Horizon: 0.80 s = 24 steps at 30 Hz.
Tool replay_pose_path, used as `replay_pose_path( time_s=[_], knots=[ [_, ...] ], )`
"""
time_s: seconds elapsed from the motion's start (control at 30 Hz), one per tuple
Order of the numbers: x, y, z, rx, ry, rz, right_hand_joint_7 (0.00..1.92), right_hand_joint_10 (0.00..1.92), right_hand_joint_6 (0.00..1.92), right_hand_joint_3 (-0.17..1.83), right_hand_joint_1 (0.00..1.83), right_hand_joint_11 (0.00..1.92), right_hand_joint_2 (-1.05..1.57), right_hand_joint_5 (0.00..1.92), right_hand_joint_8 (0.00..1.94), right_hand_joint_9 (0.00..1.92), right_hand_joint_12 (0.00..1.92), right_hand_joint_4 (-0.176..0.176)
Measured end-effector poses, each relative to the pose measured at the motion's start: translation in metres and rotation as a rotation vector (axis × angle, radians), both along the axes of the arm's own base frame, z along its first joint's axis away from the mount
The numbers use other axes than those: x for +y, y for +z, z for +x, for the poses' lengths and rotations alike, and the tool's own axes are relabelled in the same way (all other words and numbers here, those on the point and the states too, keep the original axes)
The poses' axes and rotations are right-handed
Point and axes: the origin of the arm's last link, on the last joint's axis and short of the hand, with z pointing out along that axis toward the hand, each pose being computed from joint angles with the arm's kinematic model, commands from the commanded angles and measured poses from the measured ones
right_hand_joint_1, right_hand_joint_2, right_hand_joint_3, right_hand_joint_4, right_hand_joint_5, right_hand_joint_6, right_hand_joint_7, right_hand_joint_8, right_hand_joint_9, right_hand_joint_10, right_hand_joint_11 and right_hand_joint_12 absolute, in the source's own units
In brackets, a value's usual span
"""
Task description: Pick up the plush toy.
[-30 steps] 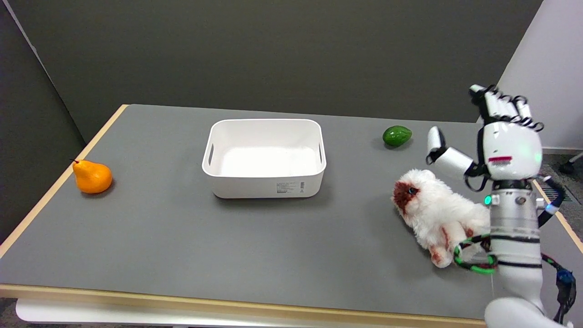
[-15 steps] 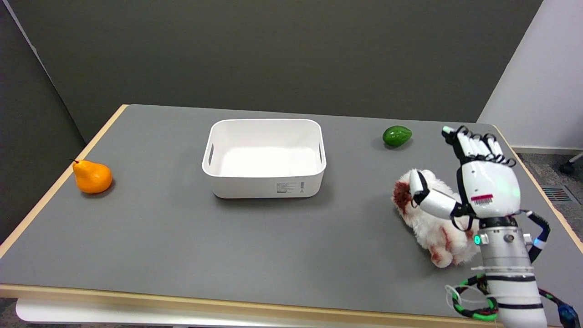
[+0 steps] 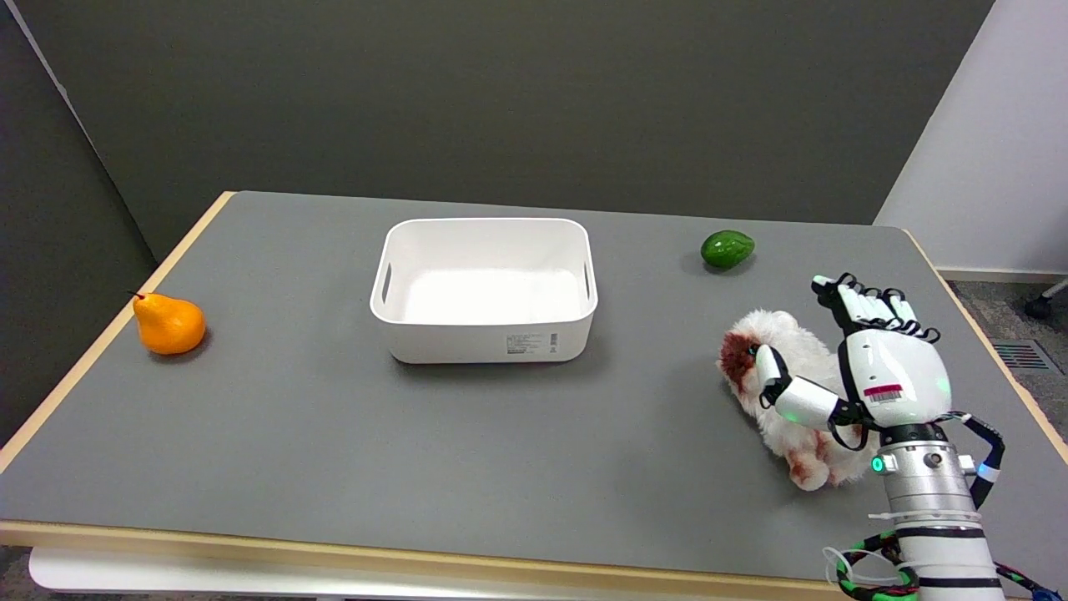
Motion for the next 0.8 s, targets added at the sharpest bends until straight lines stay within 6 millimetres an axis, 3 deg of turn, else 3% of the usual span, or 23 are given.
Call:
replay_pose_path(
  time_s=[0.8],
  knots=[
    [-0.026,0.042,-0.032,-0.095,-0.167,-0.075,0.38,0.95,0.47,0.79,0.37,0.07,0.65,0.25,0.48,0.26,1.29,-0.088]
  ],
)
